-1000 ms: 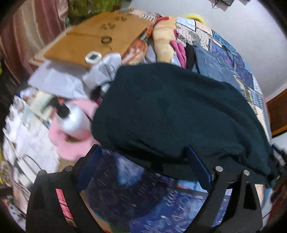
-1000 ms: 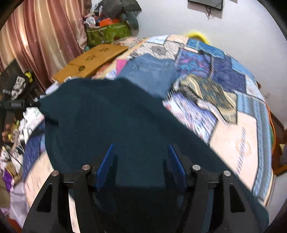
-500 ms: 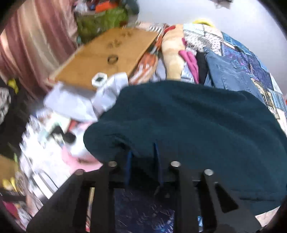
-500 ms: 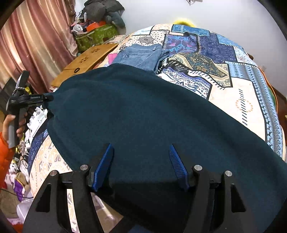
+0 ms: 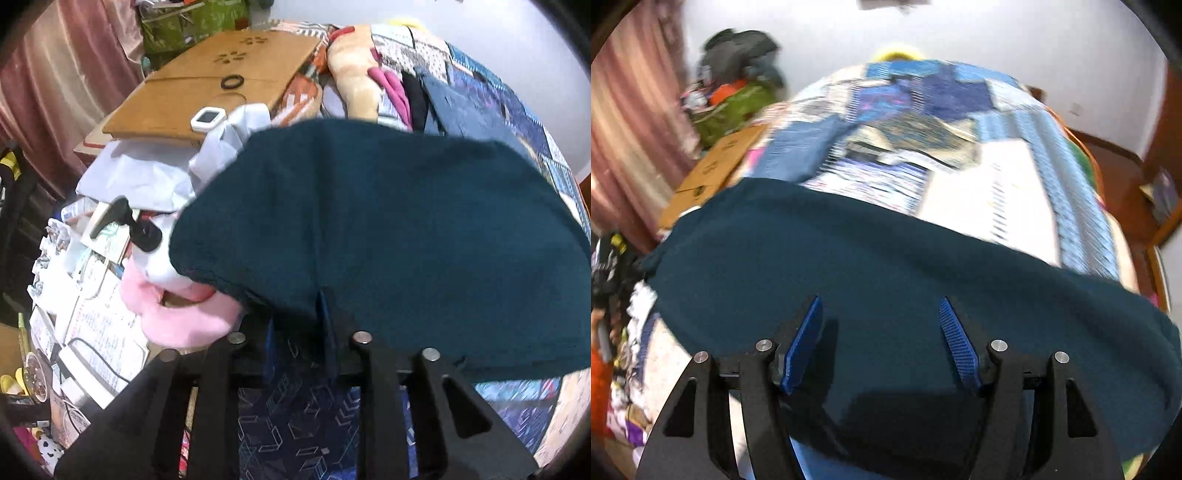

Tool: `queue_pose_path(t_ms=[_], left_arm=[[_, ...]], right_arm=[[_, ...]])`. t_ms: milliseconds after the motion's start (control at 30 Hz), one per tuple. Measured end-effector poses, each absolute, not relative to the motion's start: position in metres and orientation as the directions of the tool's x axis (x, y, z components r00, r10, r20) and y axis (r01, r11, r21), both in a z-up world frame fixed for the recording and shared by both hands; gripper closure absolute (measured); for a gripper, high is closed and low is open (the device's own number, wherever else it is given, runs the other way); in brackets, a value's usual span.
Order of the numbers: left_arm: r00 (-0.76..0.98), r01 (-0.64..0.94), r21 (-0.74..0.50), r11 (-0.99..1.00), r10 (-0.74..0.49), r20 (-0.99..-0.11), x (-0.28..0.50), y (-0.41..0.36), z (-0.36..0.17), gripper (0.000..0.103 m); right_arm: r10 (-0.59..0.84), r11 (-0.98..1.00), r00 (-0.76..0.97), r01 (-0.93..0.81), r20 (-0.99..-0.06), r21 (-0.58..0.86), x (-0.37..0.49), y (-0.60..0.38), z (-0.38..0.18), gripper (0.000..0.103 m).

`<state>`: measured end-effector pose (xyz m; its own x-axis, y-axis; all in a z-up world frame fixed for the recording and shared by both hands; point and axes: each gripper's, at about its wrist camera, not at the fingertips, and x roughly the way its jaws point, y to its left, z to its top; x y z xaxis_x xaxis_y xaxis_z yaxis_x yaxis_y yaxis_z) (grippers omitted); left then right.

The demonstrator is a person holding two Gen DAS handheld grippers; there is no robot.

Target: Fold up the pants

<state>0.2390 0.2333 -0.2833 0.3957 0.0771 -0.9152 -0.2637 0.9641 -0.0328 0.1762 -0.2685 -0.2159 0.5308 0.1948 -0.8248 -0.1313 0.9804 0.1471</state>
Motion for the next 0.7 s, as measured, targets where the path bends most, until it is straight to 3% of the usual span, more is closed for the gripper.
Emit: queue_pose_path(t_ms=[133, 233, 433, 700], left_arm=[[0.413, -0.25, 0.055, 0.967, 0.158, -0.897, 0.231, 0.219, -0.261, 0.063], [0.442, -0.241, 0.067, 0.968, 0.171, -0.881, 0.228, 0.213, -0.239, 0.046], [0.526, -0.217, 0.076, 0.973, 0.182, -0.831, 0.23, 0.178, -0.192, 0.023], [0.564, -0.077, 0.038, 0.996, 0.075, -0.822, 0.269, 0.08, -0.168, 0.018]], right_arm=[[0.153, 0.987, 0.519, -0.04, -0.841, 0.155, 0.154, -0.304, -0.223, 0.041], [0.127, 0.984, 0.523, 0.043, -0.843, 0.175, 0.133, -0.338, -0.223, 0.041], [0.051, 0.969, 0.584, 0.166, -0.81, 0.18, 0.095, -0.404, -0.199, 0.041], [-0.075, 0.937, 0.648, 0.306, -0.758, 0.168, 0.072, -0.487, -0.182, 0.036]])
